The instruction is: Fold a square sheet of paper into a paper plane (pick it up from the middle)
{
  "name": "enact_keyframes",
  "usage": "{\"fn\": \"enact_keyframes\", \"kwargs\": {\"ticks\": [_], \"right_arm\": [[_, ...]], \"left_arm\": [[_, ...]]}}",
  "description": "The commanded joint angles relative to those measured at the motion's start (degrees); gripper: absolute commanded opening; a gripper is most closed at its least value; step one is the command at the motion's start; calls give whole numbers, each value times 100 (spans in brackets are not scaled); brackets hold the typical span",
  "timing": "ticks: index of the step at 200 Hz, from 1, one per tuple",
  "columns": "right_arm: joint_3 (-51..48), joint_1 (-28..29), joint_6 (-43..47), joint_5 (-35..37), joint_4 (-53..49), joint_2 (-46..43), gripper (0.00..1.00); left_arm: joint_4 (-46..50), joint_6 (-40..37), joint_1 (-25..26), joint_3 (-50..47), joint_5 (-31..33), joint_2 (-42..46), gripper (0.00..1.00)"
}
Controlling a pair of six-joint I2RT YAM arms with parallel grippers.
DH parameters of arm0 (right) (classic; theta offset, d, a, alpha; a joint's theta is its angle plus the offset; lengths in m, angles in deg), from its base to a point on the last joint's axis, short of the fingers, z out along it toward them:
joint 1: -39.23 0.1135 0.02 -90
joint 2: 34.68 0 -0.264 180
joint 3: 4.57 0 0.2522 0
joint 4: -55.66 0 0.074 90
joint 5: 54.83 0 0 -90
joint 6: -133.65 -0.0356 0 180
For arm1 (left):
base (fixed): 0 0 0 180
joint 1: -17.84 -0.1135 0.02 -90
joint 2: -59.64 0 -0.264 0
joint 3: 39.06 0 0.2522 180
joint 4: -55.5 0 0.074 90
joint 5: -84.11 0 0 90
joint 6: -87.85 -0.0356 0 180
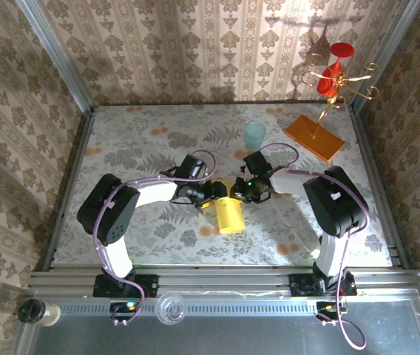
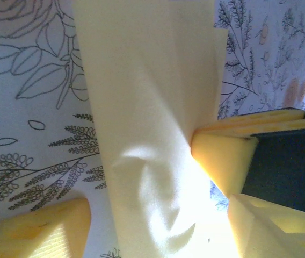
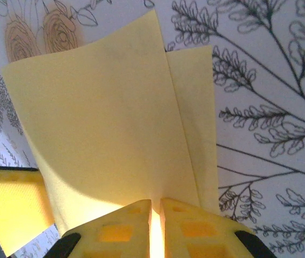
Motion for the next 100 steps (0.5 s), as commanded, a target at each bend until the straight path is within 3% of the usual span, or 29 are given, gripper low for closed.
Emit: {"fn": "enact_keyframes", "kwargs": {"ticks": [1,51,72,100], "right_arm": [[-113,-13,-138,-190,-79,-186,15],[-207,-13,-199,-166,-87,-286,15],[-219,-13,-232,-161,-71,-248,15],[-228,-13,-248,-58,-143,-260,15]], "left_arm": [[767,-291,123,196,111,-264,66],[1172,-594,231,348,223,-496,63],[1219,-676,255,358,264,-534,56],[1400,-777,261,466,337,-464,54]]}}
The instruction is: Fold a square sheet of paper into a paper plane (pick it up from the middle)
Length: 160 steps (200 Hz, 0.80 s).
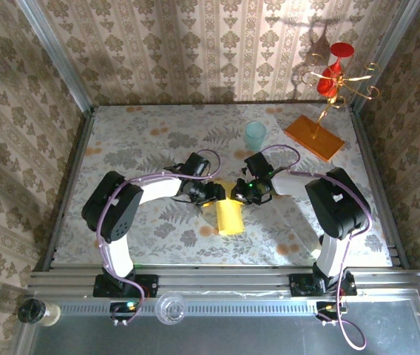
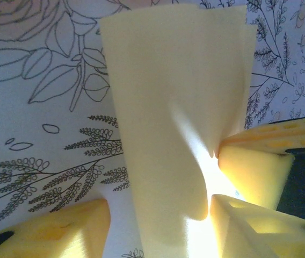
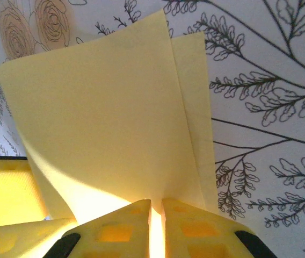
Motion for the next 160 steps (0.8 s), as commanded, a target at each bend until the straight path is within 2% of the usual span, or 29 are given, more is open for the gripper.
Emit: {"fn": "enact_keyframes", "kwargs": {"ticks": [1,51,89,160], "right_arm": [[-88,-13,-99,24,-146,-136,15],[-132,-13,-198,69,-172,-32,15],[-148,-13,-220,122,-157,-7,15],[-124,-69,-285,-43,5,-232,17]], "left_arm": [[574,-235,167,7,29,-235,54],[306,183,280,-81,-138,368,57],[154,505,415,-366,-119,407,57],[621,212,405,-291,223,42,38]]}}
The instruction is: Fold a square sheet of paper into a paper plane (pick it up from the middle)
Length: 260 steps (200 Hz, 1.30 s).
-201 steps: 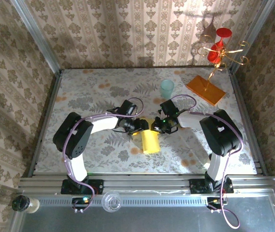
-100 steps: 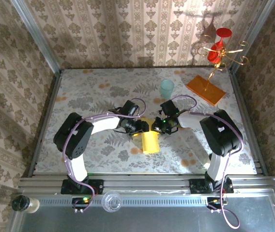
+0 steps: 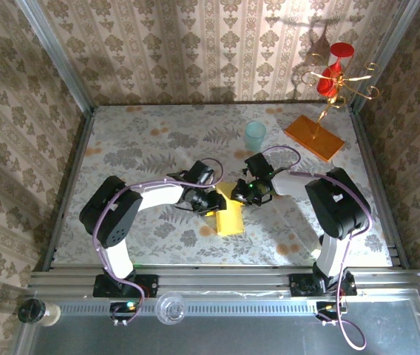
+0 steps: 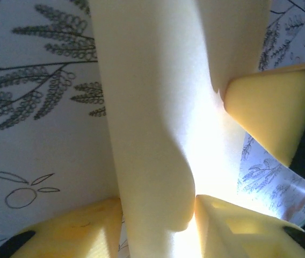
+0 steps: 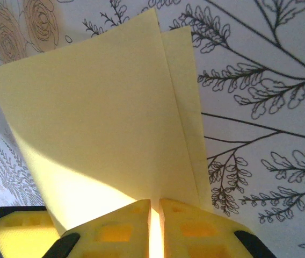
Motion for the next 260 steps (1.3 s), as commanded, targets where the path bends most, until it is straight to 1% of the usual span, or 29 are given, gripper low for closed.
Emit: {"fn": "enact_keyframes", "kwargs": {"ticks": [1,15,44,89,117,176,260], "right_arm": [[-91,-61,-145,-54,5,-236,17],[-134,-113,-191,-158,172,-460,20],[-366,-320,-264,-132,352,-1024,26],[-812,-844,-82,283,-8,-1583,27],[-886,-1012,19,344,-154,-1667,27],[-921,-1006,14,250,-54,-1624,27],[-1028,-987,-3,-63,194,-1461,26]], "left_arm": [[517,-220,2,46,197,-231,38],[695,-400,2,86,288,-315,36],[917,-758,8,171,354,-498,34],[973,-1049,50,264,311,-654,35],[1063,-1099,88,326,433,-742,37],[1011,-844,86,321,537,-861,37],[1041,-781,115,373,514,-1016,38]]}}
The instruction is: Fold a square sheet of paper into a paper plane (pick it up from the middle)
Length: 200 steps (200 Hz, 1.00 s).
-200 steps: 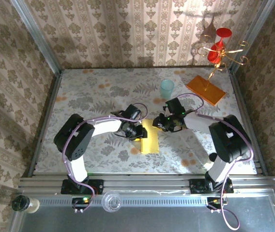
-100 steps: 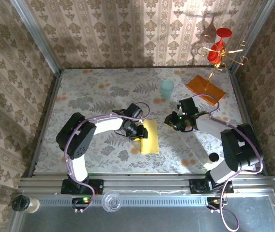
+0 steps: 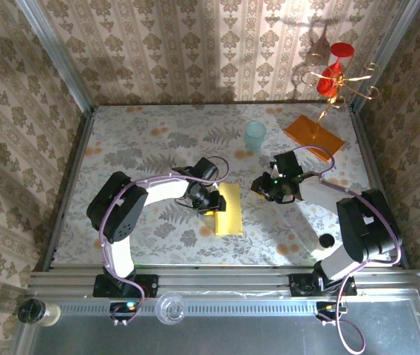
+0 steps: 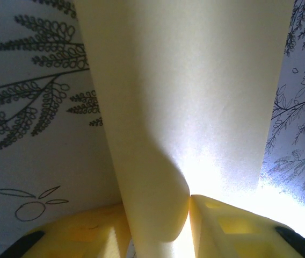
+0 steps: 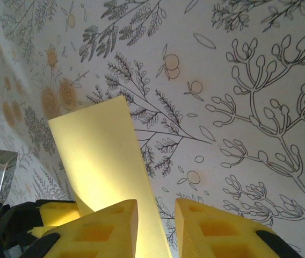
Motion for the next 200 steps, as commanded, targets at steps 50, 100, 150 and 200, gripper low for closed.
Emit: {"fn": "enact_keyframes", "kwargs": {"ticks": [50,100,150,200], "right_arm": [[1,215,60,-251,151,170,25],[179,741,-31,-499,327,558,20],[306,958,-215,-1062,720,1044,15],[320,942,61,-811,407,1326,13]], "left_arm": [[167,-4,133,-262,403,-676,37],[153,-57,147,-254,385,-737,37],[149,-48,147,-306,408,-751,37],[142,-49,150,-322,414,-756,37]]}}
